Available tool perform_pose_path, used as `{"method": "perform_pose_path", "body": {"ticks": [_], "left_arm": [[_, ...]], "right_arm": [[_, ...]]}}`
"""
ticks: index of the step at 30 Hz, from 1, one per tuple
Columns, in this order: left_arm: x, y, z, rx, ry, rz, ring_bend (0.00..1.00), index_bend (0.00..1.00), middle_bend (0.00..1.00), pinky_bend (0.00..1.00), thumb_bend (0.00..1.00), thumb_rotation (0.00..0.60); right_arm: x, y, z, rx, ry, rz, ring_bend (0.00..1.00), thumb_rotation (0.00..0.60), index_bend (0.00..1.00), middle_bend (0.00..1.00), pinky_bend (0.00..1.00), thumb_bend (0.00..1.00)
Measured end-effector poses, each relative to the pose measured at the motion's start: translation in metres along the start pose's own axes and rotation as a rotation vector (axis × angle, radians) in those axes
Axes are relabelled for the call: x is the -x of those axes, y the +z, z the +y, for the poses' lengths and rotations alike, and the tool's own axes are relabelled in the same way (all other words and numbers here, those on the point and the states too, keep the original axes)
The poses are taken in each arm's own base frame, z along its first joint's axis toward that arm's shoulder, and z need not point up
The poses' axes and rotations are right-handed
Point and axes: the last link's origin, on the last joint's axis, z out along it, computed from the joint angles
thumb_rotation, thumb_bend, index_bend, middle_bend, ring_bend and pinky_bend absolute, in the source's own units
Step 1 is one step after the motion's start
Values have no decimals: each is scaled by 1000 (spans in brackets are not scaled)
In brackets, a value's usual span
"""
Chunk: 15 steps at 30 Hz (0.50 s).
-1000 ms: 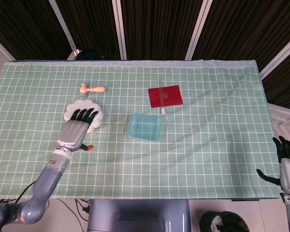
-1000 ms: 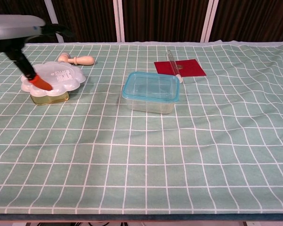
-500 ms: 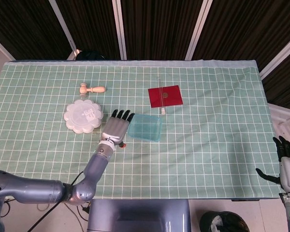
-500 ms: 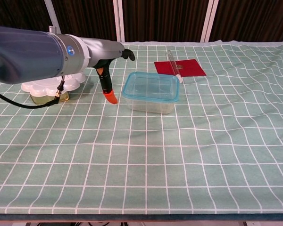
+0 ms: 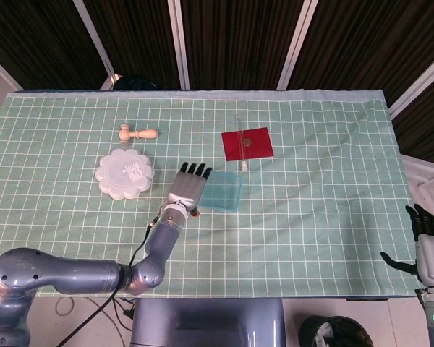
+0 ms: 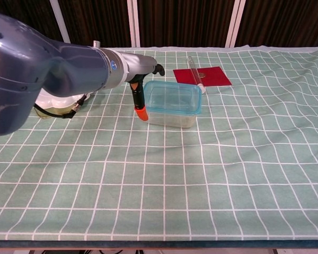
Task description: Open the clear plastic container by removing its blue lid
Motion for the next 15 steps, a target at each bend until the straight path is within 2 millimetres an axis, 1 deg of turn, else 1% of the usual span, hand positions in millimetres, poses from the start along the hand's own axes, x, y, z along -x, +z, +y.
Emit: {"method": "perform_pose_path", "body": {"ticks": [15], "left_arm": [[1, 28, 21, 12, 4, -22, 0, 0, 0, 17, 0, 600]], "right_arm": [[0, 0, 0, 6, 2, -11, 0, 600, 0, 0, 0, 256]]}}
